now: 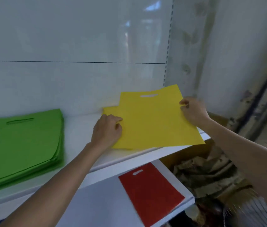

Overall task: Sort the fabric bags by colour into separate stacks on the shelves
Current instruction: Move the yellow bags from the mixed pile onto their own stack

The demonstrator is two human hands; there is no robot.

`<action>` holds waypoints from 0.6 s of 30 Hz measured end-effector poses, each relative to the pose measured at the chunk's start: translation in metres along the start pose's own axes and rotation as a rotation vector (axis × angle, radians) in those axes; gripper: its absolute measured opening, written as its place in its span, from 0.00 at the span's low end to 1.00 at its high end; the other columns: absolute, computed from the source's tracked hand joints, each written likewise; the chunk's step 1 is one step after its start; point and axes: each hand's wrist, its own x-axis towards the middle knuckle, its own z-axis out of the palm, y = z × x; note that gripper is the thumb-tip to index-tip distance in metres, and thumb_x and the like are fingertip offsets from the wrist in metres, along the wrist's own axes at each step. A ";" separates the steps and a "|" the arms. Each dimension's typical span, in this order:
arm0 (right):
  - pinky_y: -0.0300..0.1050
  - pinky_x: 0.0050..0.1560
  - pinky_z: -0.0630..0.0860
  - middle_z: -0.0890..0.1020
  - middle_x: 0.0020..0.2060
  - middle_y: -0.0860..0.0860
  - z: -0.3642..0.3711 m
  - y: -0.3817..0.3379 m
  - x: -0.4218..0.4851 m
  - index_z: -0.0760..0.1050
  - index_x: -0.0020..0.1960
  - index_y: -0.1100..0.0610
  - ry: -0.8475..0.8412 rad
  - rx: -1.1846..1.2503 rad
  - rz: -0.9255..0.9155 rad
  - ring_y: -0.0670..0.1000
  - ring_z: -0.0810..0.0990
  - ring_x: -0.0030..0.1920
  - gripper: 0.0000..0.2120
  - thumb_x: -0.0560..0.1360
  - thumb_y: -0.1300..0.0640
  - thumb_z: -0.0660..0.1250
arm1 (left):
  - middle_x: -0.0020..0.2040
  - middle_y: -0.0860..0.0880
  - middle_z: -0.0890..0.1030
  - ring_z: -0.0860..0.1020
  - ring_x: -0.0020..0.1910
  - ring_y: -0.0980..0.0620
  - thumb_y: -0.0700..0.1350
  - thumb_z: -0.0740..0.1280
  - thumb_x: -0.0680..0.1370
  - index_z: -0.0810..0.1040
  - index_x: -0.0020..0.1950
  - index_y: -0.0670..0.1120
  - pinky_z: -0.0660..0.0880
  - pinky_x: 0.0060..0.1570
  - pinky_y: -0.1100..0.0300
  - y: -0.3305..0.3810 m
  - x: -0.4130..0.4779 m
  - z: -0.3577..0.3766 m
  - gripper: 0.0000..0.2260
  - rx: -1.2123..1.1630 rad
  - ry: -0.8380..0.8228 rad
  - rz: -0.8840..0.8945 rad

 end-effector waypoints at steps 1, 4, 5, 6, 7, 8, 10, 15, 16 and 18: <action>0.44 0.59 0.67 0.77 0.59 0.60 0.010 -0.001 0.010 0.75 0.60 0.64 -0.026 -0.011 -0.059 0.59 0.74 0.60 0.14 0.75 0.68 0.61 | 0.58 0.45 0.78 0.71 0.60 0.45 0.43 0.60 0.77 0.76 0.64 0.49 0.70 0.56 0.54 -0.004 0.001 0.000 0.16 0.019 0.003 -0.032; 0.45 0.59 0.68 0.76 0.61 0.59 0.036 0.000 0.039 0.74 0.62 0.62 -0.120 -0.012 -0.176 0.59 0.74 0.60 0.16 0.75 0.68 0.60 | 0.58 0.46 0.78 0.72 0.59 0.45 0.44 0.60 0.77 0.76 0.63 0.51 0.70 0.57 0.54 -0.010 0.002 0.001 0.15 0.064 -0.001 -0.105; 0.46 0.60 0.68 0.75 0.62 0.59 0.043 0.002 0.049 0.74 0.62 0.61 -0.156 -0.008 -0.181 0.59 0.74 0.60 0.16 0.76 0.68 0.60 | 0.58 0.46 0.78 0.72 0.58 0.46 0.45 0.60 0.77 0.76 0.63 0.51 0.70 0.57 0.54 -0.008 0.002 0.002 0.15 0.093 -0.016 -0.119; 0.48 0.61 0.69 0.75 0.62 0.59 0.048 0.006 0.057 0.74 0.62 0.61 -0.186 -0.007 -0.182 0.59 0.73 0.61 0.16 0.76 0.67 0.59 | 0.57 0.46 0.78 0.73 0.58 0.46 0.46 0.60 0.77 0.76 0.63 0.52 0.70 0.56 0.55 -0.004 0.004 0.004 0.15 0.134 -0.038 -0.126; 0.49 0.62 0.69 0.75 0.63 0.59 0.053 0.010 0.066 0.74 0.61 0.61 -0.215 -0.010 -0.186 0.59 0.73 0.62 0.16 0.76 0.67 0.59 | 0.57 0.46 0.78 0.73 0.58 0.46 0.46 0.60 0.77 0.76 0.63 0.52 0.70 0.56 0.55 0.002 0.005 0.006 0.15 0.179 -0.057 -0.135; 0.49 0.64 0.68 0.74 0.63 0.59 0.057 0.014 0.073 0.74 0.61 0.62 -0.240 -0.012 -0.196 0.59 0.72 0.62 0.16 0.75 0.68 0.58 | 0.57 0.47 0.78 0.73 0.58 0.46 0.47 0.59 0.78 0.76 0.63 0.52 0.69 0.55 0.56 0.008 0.007 0.008 0.15 0.218 -0.065 -0.147; 0.49 0.66 0.66 0.73 0.64 0.59 0.063 0.021 0.085 0.74 0.63 0.62 -0.280 -0.020 -0.224 0.59 0.70 0.65 0.17 0.76 0.67 0.58 | 0.58 0.48 0.77 0.72 0.59 0.47 0.48 0.58 0.78 0.74 0.64 0.52 0.67 0.55 0.56 0.022 0.008 0.015 0.16 0.274 -0.052 -0.178; 0.46 0.67 0.63 0.66 0.70 0.59 0.085 0.037 0.090 0.65 0.70 0.61 -0.556 -0.121 -0.286 0.58 0.65 0.69 0.21 0.78 0.65 0.54 | 0.58 0.45 0.75 0.72 0.59 0.46 0.48 0.58 0.78 0.76 0.63 0.51 0.69 0.54 0.55 0.035 -0.001 0.033 0.15 0.276 -0.071 -0.344; 0.48 0.67 0.65 0.66 0.70 0.60 0.090 0.041 0.090 0.66 0.70 0.61 -0.611 -0.179 -0.295 0.59 0.66 0.68 0.21 0.78 0.64 0.53 | 0.56 0.44 0.74 0.73 0.58 0.45 0.48 0.59 0.78 0.77 0.61 0.52 0.70 0.53 0.55 0.036 -0.002 0.036 0.14 0.245 -0.062 -0.385; 0.51 0.66 0.67 0.67 0.70 0.58 0.097 0.048 0.092 0.67 0.69 0.57 -0.651 -0.247 -0.305 0.59 0.67 0.67 0.20 0.78 0.62 0.52 | 0.54 0.42 0.73 0.74 0.55 0.43 0.48 0.60 0.77 0.78 0.59 0.51 0.71 0.51 0.55 0.037 0.000 0.040 0.13 0.182 -0.032 -0.449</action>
